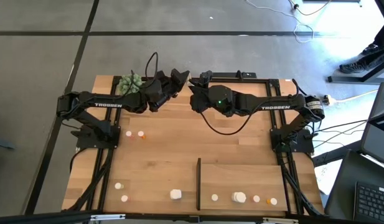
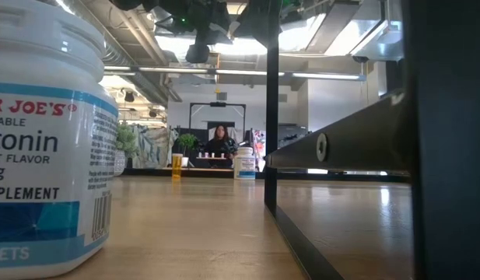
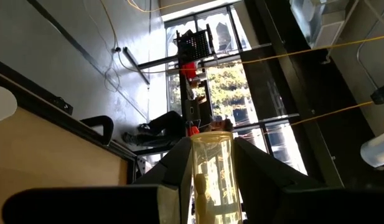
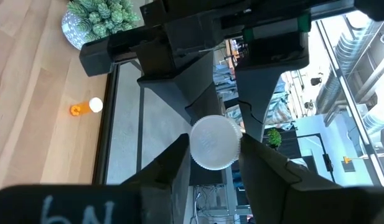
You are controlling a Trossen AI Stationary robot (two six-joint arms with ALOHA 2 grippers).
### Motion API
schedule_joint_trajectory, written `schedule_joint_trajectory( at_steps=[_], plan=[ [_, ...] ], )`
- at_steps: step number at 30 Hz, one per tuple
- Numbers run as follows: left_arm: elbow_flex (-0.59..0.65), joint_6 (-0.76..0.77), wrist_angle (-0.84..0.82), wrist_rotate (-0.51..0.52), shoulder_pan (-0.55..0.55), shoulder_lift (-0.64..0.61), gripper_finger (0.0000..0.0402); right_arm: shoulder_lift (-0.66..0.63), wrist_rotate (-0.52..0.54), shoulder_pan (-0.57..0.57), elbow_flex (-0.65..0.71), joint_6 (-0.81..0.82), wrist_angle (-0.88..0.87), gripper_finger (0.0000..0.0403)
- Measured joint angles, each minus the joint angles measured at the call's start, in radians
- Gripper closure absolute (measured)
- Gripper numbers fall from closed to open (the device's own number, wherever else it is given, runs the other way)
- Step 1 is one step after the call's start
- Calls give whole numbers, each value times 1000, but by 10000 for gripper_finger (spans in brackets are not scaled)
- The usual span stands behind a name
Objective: Pick and place medicine bottles onto shelf by color
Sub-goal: Put the top yellow pill bottle on the shelf aligned with the other yellow pill bottle
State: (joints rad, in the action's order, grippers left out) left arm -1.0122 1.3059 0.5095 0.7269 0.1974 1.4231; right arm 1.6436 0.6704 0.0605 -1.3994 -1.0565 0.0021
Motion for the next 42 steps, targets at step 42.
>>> schedule_joint_trajectory(
  at_steps=[42],
  plan=[
    [1,0,1,4,0,0,309,0,-12,0,0,15,17,277]
  ],
)
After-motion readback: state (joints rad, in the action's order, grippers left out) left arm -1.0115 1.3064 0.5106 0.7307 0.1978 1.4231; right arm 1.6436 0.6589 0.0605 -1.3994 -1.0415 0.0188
